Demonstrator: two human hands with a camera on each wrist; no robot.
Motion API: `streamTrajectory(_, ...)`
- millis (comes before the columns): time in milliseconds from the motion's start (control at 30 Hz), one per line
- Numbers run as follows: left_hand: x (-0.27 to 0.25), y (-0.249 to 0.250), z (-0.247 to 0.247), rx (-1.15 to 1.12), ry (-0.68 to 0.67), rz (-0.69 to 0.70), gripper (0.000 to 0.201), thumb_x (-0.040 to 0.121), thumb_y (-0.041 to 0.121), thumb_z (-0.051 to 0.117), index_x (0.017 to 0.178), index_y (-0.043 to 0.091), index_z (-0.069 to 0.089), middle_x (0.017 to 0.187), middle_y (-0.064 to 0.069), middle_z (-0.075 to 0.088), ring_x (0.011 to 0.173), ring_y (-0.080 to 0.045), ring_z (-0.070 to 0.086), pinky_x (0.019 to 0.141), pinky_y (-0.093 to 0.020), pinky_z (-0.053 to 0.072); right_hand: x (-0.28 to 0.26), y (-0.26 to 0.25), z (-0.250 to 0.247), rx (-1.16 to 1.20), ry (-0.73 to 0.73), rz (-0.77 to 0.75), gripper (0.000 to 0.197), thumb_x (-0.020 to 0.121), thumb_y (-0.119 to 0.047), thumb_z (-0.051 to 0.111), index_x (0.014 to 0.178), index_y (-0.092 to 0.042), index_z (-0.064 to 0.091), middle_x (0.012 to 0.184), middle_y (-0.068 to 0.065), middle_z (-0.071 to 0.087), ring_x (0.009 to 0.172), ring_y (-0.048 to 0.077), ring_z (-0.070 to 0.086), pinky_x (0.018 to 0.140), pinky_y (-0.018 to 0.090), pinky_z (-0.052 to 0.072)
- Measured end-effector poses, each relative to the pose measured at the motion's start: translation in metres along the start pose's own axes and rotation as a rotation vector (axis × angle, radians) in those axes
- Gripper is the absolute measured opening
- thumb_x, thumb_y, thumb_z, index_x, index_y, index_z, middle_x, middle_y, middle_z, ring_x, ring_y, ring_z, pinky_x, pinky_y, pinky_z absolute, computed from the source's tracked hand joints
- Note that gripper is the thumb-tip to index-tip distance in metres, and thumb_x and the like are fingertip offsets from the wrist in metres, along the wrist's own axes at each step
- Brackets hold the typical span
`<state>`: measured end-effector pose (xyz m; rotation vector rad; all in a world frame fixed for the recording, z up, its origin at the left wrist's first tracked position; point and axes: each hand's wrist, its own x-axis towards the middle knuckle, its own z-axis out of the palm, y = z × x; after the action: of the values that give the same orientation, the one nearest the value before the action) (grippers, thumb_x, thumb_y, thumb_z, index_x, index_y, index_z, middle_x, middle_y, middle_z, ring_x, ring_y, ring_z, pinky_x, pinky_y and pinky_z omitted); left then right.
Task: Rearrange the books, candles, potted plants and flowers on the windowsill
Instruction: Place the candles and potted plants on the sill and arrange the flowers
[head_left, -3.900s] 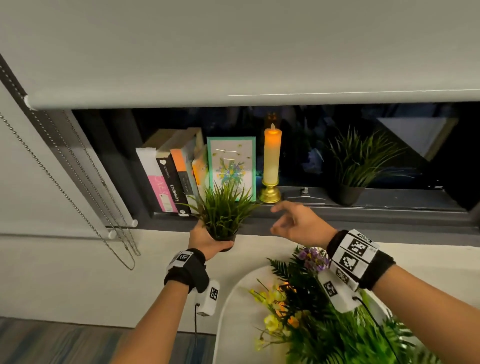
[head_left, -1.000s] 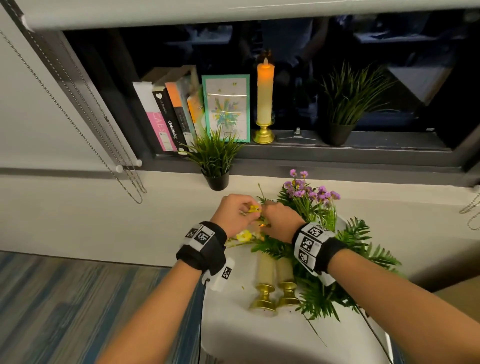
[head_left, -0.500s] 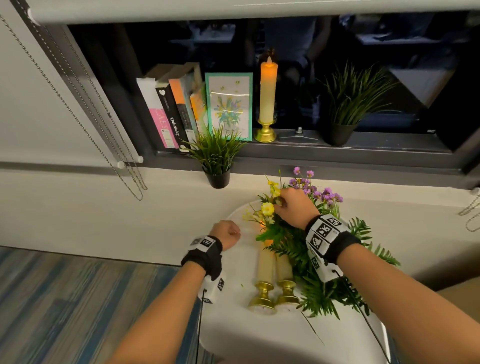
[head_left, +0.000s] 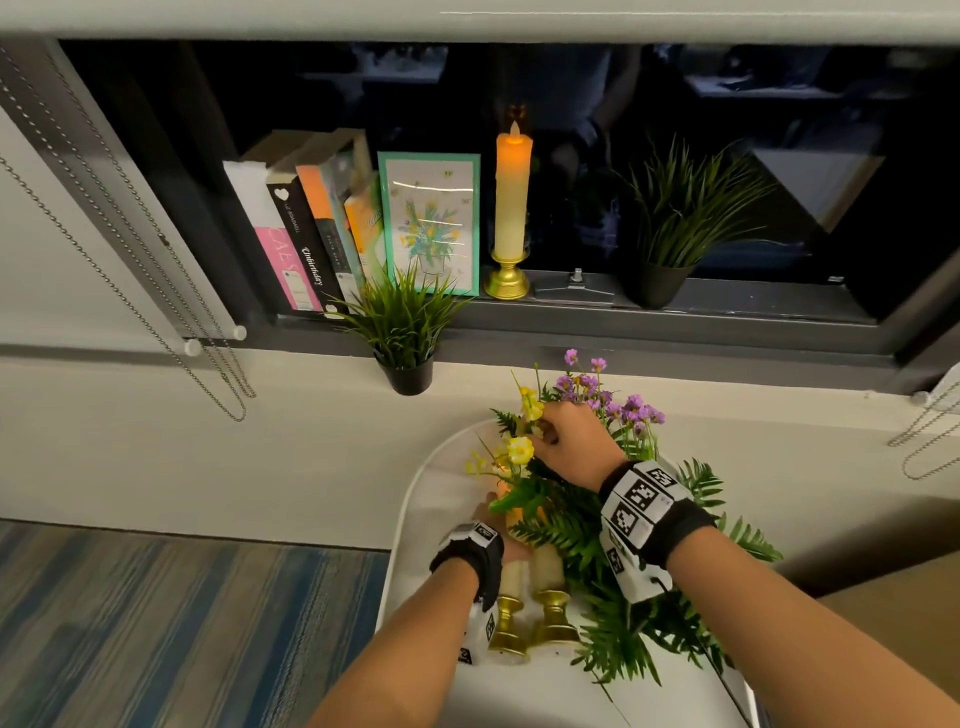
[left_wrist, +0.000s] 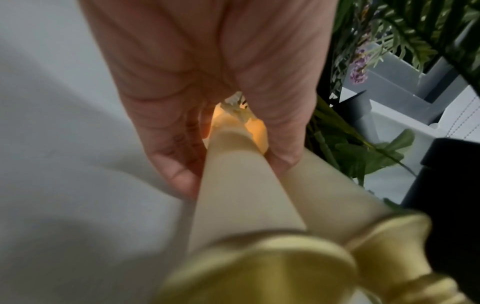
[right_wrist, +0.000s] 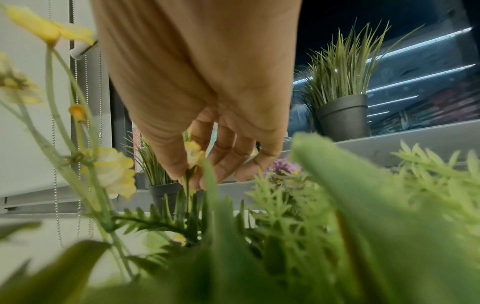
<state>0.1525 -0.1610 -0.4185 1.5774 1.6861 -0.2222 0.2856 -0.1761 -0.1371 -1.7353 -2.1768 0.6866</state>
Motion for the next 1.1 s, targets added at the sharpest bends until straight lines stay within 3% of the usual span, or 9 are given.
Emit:
streamTrajectory(100, -0.07, 0.026, -0.045, -0.133, 0.001, -0.012, 0.129, 0.046, 0.069, 0.066, 0.15, 0.023, 0.004, 0.153, -0.006, 0.026, 0.135, -0.03, 0.036, 0.11, -0.037, 0.035, 0.002, 0.005, -0.001, -0.003, -0.012, 0.005, 0.022, 0.087, -0.026, 0.062, 0.075, -0.01, 0.054, 0.073, 0.005, 0.055, 0.068, 0.02, 0.052, 0.063, 0.03, 0.042)
streamTrajectory(200, -0.105, 0.031, -0.084, -0.273, 0.103, -0.015, 0.11, 0.062, 0.038, 0.083, 0.145, 0.007, 0.018, 0.142, -0.01, 0.042, 0.127, -0.026, 0.046, 0.103, -0.028, 0.041, 0.004, 0.008, -0.005, -0.009, -0.016, 0.004, 0.017, 0.086, -0.019, 0.06, 0.073, -0.01, 0.053, 0.074, 0.007, 0.057, 0.071, 0.024, 0.055, 0.066, 0.032, 0.046)
streamTrajectory(333, -0.129, 0.013, -0.124, -0.346, 0.224, 0.107, 0.083, 0.063, 0.035, 0.082, 0.13, 0.023, 0.034, 0.119, 0.01, 0.046, 0.118, -0.013, 0.048, 0.092, -0.02, 0.038, 0.006, 0.007, -0.005, -0.027, -0.071, -0.019, 0.014, 0.086, -0.017, 0.058, 0.078, -0.006, 0.057, 0.082, 0.012, 0.062, 0.078, 0.028, 0.059, 0.07, 0.034, 0.049)
streamTrajectory(633, -0.193, 0.009, -0.191, -0.478, 0.508, 0.274, 0.054, 0.07, 0.016, 0.079, 0.11, 0.025, 0.044, 0.099, 0.0, 0.057, 0.091, -0.019, 0.056, 0.074, -0.027, 0.043, 0.006, -0.004, 0.005, -0.114, -0.187, -0.045, 0.017, 0.087, -0.026, 0.059, 0.075, -0.017, 0.05, 0.081, 0.004, 0.056, 0.08, 0.026, 0.06, 0.076, 0.036, 0.052)
streamTrajectory(767, -0.221, 0.024, -0.212, -0.526, 0.576, 0.405, 0.054, 0.068, 0.026, 0.083, 0.11, 0.024, 0.049, 0.101, 0.004, 0.057, 0.094, -0.013, 0.057, 0.073, -0.022, 0.047, 0.004, -0.002, 0.003, -0.097, -0.176, -0.076, 0.015, 0.086, -0.023, 0.058, 0.093, -0.01, 0.06, 0.094, 0.007, 0.067, 0.087, 0.025, 0.064, 0.082, 0.04, 0.054)
streamTrajectory(933, -0.24, 0.053, -0.234, -0.502, 0.623, 0.579, 0.047, 0.066, 0.029, 0.085, 0.099, 0.033, 0.051, 0.096, 0.01, 0.059, 0.091, -0.008, 0.059, 0.072, -0.019, 0.052, 0.002, -0.005, -0.015, 0.07, -0.127, -0.129, 0.039, 0.084, -0.024, 0.065, 0.121, -0.023, 0.05, 0.105, -0.002, 0.058, 0.088, 0.016, 0.061, 0.081, 0.031, 0.055)
streamTrajectory(1000, -0.244, 0.067, -0.24, -0.445, 0.624, 0.647, 0.048, 0.065, 0.031, 0.085, 0.095, 0.04, 0.048, 0.094, 0.015, 0.059, 0.092, -0.006, 0.059, 0.073, -0.019, 0.052, 0.002, -0.011, -0.024, 0.139, -0.108, -0.201, 0.05, 0.082, -0.02, 0.067, 0.127, -0.025, 0.045, 0.108, -0.007, 0.051, 0.089, 0.011, 0.057, 0.074, 0.015, 0.05)
streamTrajectory(1033, -0.243, 0.074, -0.242, -0.421, 0.615, 0.676, 0.048, 0.065, 0.032, 0.085, 0.097, 0.039, 0.049, 0.094, 0.015, 0.059, 0.092, -0.005, 0.059, 0.074, -0.018, 0.051, 0.001, -0.015, -0.029, 0.156, -0.107, -0.226, 0.054, 0.081, -0.019, 0.067, 0.129, -0.024, 0.044, 0.11, -0.009, 0.048, 0.091, 0.008, 0.054, 0.071, 0.008, 0.044)
streamTrajectory(1100, -0.241, 0.085, -0.245, -0.375, 0.605, 0.72, 0.05, 0.066, 0.032, 0.084, 0.104, 0.032, 0.052, 0.096, 0.014, 0.06, 0.091, -0.001, 0.058, 0.072, -0.012, 0.048, 0.004, -0.019, -0.032, 0.202, -0.124, -0.266, 0.059, 0.079, -0.022, 0.069, 0.132, -0.027, 0.042, 0.117, -0.01, 0.047, 0.097, 0.007, 0.05, 0.076, 0.011, 0.043)
